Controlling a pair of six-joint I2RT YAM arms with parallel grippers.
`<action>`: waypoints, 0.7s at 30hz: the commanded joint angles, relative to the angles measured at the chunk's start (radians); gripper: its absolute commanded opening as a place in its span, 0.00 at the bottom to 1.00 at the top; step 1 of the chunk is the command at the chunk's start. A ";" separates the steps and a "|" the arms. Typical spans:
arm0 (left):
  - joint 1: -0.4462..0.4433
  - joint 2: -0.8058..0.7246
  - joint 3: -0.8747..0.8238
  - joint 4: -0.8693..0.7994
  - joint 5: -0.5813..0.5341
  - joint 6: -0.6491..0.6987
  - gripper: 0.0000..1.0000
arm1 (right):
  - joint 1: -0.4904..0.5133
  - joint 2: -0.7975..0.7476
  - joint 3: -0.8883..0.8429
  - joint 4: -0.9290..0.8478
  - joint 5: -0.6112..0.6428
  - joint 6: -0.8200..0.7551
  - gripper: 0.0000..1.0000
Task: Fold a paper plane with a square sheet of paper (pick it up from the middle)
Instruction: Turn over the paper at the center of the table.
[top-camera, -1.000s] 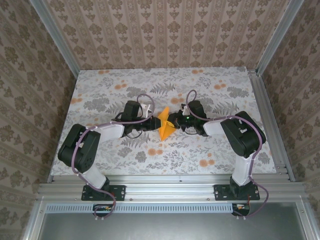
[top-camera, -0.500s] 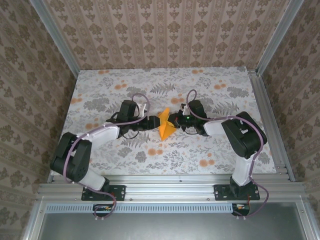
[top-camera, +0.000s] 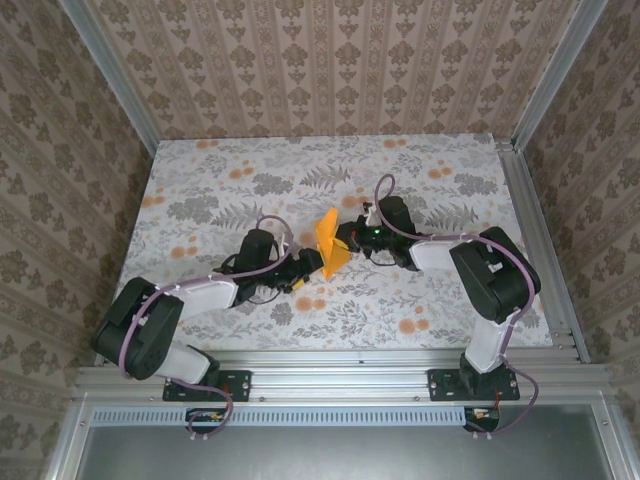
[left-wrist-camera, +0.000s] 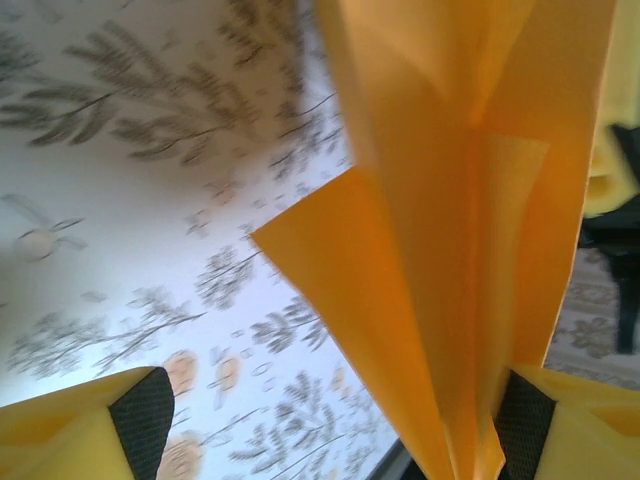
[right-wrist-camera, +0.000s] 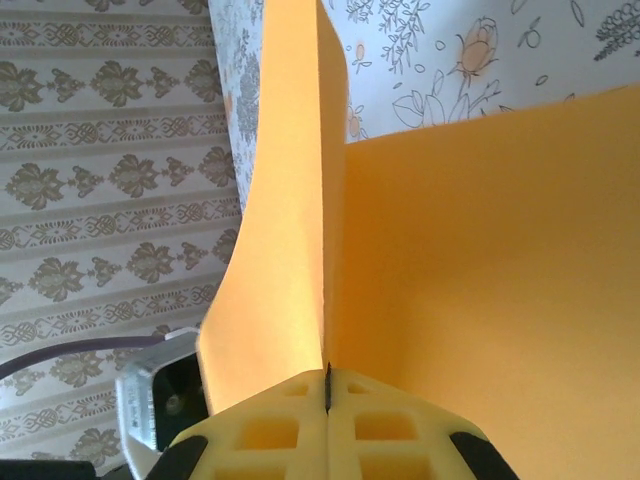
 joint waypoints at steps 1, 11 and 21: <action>-0.005 -0.026 -0.012 0.141 -0.035 -0.098 0.85 | 0.004 -0.036 0.028 -0.015 -0.004 -0.015 0.00; -0.013 -0.016 -0.005 0.165 -0.045 -0.109 0.84 | 0.007 -0.052 0.018 -0.040 0.013 -0.027 0.00; -0.003 -0.173 -0.033 0.003 -0.133 -0.080 0.85 | 0.003 -0.056 0.010 -0.054 0.026 -0.041 0.00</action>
